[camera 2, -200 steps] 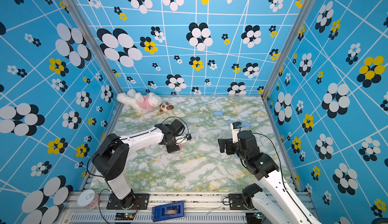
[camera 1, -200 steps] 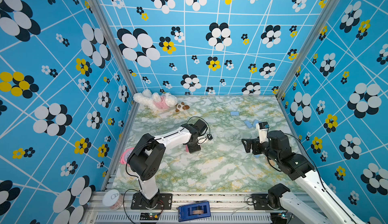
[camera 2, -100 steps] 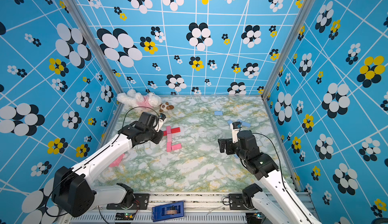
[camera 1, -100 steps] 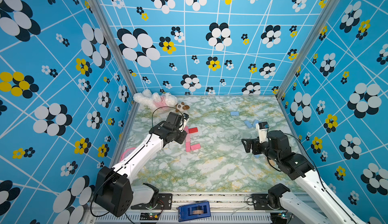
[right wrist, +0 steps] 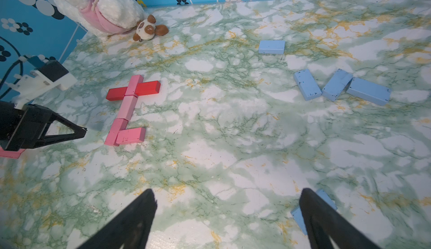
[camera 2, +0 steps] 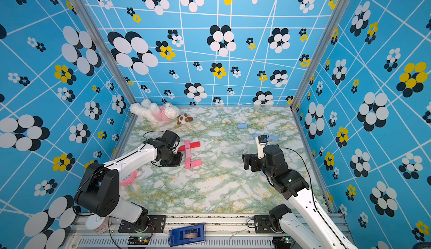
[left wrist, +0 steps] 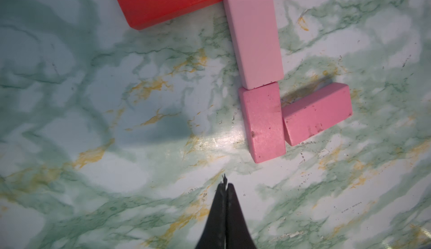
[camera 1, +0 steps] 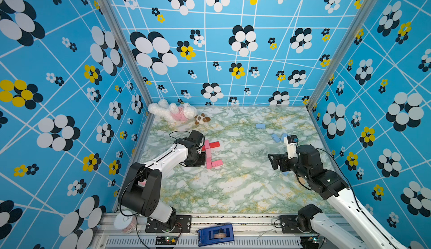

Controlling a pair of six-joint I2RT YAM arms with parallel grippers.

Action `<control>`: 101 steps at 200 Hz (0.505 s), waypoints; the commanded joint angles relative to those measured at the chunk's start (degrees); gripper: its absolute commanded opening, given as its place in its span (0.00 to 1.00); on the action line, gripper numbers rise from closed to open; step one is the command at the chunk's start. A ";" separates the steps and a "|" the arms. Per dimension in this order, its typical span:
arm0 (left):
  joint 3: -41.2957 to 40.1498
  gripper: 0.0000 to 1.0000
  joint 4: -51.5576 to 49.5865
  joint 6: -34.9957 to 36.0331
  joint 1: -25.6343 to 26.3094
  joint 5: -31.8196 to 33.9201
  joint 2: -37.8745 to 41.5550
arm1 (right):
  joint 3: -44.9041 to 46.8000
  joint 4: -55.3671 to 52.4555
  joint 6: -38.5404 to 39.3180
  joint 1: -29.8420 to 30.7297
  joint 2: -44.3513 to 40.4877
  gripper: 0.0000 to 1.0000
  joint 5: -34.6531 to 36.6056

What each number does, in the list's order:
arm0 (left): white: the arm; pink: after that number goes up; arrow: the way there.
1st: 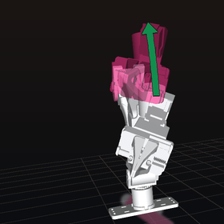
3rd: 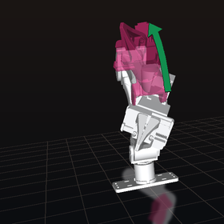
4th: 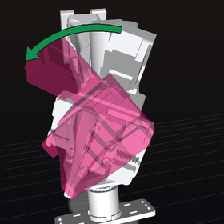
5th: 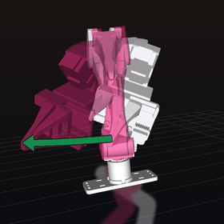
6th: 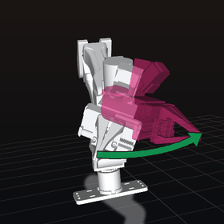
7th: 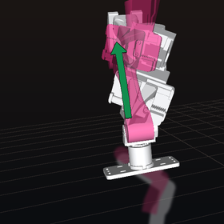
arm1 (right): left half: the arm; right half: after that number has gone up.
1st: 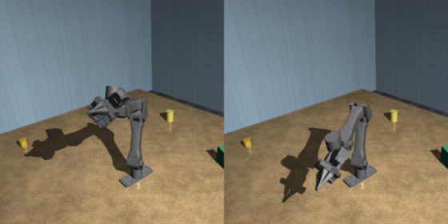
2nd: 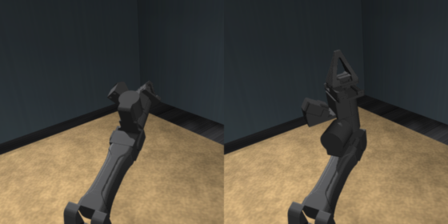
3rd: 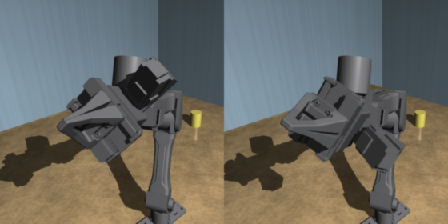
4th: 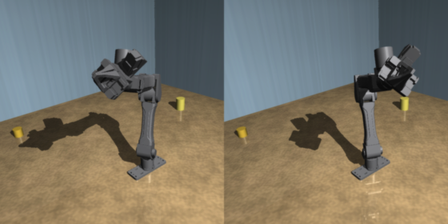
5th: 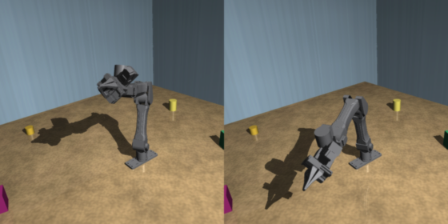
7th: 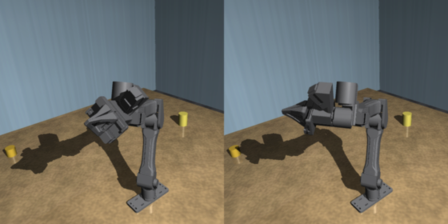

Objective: Assemble the letter t with building blocks
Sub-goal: Adjust the building block at the center of the board.

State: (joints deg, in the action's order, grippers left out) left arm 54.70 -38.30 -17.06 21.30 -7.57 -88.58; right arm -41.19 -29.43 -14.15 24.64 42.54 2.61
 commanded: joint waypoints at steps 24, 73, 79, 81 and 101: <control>1.11 0.03 0.17 -2.36 1.50 -0.46 -4.88 | -0.46 0.78 0.70 0.47 -0.36 0.99 -0.09; 2.03 0.03 1.64 -2.72 3.31 -0.89 -7.37 | -0.45 0.85 0.69 0.49 -0.53 0.99 -0.03; 2.21 0.03 1.73 -2.75 3.31 -1.08 -7.65 | -0.39 0.71 0.66 0.47 -0.53 0.99 0.02; 2.24 0.03 1.78 -2.66 3.31 -1.12 -7.66 | -0.36 0.72 0.63 0.49 -0.53 0.99 0.02; 2.16 0.03 2.43 -2.83 3.59 -1.74 -7.87 | -0.40 0.60 0.64 0.49 -0.63 0.99 0.11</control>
State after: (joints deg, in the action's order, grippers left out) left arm 55.51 -36.56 -19.07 24.43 -8.27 -95.59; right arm -41.19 -29.43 -14.15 24.64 42.52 2.61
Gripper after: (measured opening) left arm 0.043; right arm 0.992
